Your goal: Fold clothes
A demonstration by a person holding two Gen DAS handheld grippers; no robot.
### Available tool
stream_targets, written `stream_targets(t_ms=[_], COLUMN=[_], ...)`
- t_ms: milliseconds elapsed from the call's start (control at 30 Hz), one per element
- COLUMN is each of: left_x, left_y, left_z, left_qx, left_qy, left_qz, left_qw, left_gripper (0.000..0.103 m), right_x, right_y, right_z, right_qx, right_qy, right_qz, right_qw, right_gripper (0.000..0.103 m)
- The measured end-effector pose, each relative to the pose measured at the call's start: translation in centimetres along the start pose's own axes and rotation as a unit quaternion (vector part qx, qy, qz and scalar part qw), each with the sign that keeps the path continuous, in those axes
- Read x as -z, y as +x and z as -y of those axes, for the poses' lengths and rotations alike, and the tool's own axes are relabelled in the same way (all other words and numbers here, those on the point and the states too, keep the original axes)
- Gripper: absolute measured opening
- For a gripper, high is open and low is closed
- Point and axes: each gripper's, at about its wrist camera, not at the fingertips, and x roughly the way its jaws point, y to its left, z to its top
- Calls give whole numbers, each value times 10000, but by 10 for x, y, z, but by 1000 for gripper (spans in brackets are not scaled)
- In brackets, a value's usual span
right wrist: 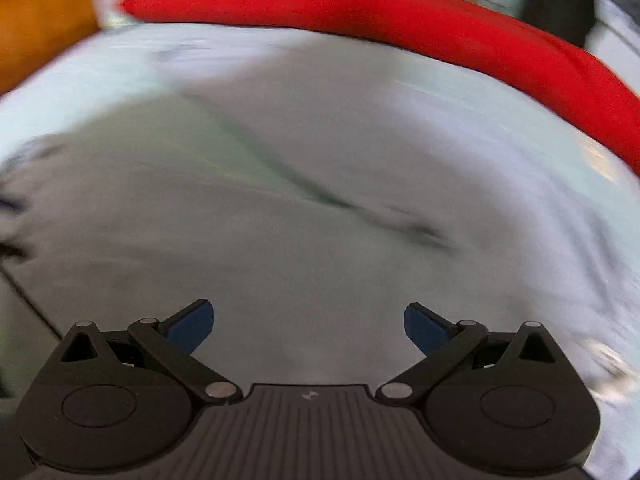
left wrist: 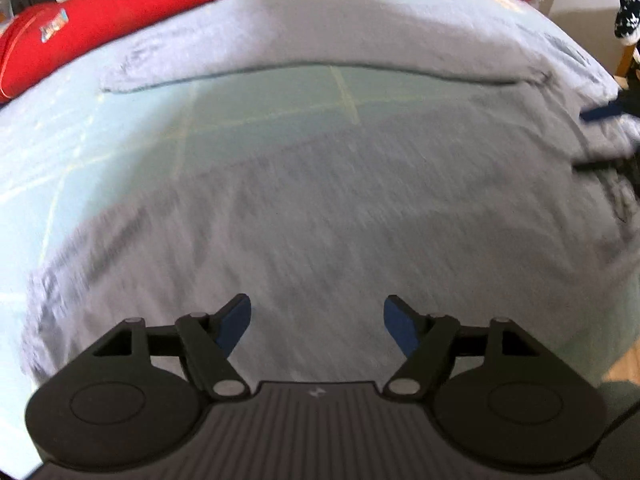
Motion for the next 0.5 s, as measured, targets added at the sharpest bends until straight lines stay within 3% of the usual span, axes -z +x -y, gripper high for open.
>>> stream_targets(t_ms=[67,167,300,400,500], left_x=[6,27,55,50,34], left_y=[5,5,-7,-13,-17], left_z=[-7,-20,-37,-41,-46], left_qx=[-47,-21,77,62,-26], left_qy=[20,-69,-331,-292,-50], left_qz=[12,-162,-382,-458,-35], left_qw=[10000,9998,9987,9985,10000], left_gripper=[74,74,78,78,77], right_x=[2,23,49,43,22], right_y=[15,26,15,9,1], right_z=[-30,-65,-76,-75,-74], right_qx=[-185,-122,-36,-9,33], right_qy=[-331,-598,-315,-173,50], right_qz=[-88,-373,-644,-850,-684], right_qw=[9992,9974,9974,9962,9976], right_gripper=[103,103,103,103,103])
